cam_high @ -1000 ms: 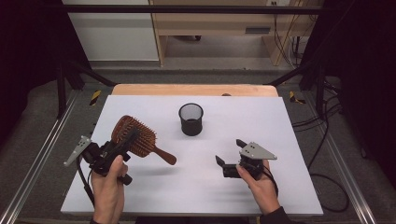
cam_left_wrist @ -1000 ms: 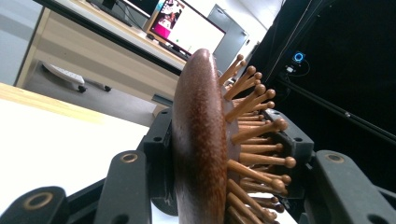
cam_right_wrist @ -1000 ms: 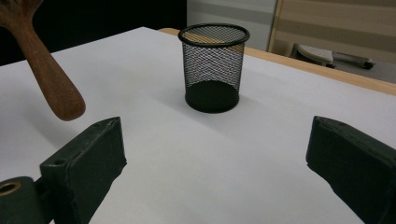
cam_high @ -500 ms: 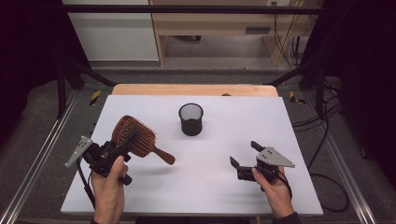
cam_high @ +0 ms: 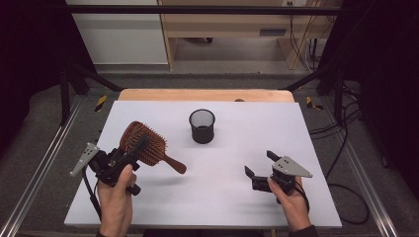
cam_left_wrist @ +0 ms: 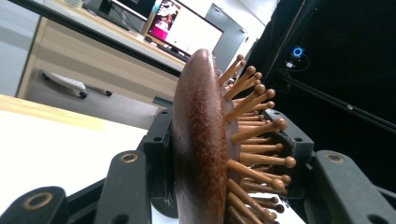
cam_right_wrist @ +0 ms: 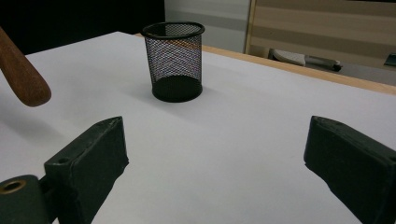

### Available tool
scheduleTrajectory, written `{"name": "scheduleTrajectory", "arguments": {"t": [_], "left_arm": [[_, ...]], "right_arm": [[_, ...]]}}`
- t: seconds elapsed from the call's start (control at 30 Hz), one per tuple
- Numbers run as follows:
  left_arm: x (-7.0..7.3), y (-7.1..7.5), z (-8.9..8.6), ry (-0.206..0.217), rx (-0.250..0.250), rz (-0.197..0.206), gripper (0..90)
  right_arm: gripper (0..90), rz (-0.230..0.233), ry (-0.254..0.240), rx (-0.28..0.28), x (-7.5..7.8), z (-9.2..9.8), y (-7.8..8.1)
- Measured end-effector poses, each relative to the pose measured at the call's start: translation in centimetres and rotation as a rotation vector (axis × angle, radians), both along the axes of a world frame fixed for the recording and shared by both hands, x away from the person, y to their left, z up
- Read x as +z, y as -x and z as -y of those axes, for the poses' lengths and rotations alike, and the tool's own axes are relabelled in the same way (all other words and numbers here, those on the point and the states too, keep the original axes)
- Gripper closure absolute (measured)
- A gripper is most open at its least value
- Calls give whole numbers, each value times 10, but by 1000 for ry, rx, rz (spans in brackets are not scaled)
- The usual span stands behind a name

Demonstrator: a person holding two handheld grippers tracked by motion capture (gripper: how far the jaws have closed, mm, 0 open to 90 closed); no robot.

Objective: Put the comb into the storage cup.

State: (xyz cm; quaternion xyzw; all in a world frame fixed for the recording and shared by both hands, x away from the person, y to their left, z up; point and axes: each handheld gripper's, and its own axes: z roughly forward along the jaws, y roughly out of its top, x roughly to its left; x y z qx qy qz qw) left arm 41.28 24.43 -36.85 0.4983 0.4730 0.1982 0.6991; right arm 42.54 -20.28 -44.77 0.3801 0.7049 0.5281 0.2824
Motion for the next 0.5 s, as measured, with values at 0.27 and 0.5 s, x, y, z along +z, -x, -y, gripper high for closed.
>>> {"name": "scheduleTrajectory", "arguments": {"t": [0.27,0.5], "left_arm": [[13,-6,8,-10,-20,15,502],[24,-21,19,-5,-31,-5,502]], "right_arm": [[57,-5,11,9,-2,-6,-1],[55,-1,-2,6,-2,-3,-2]]}}
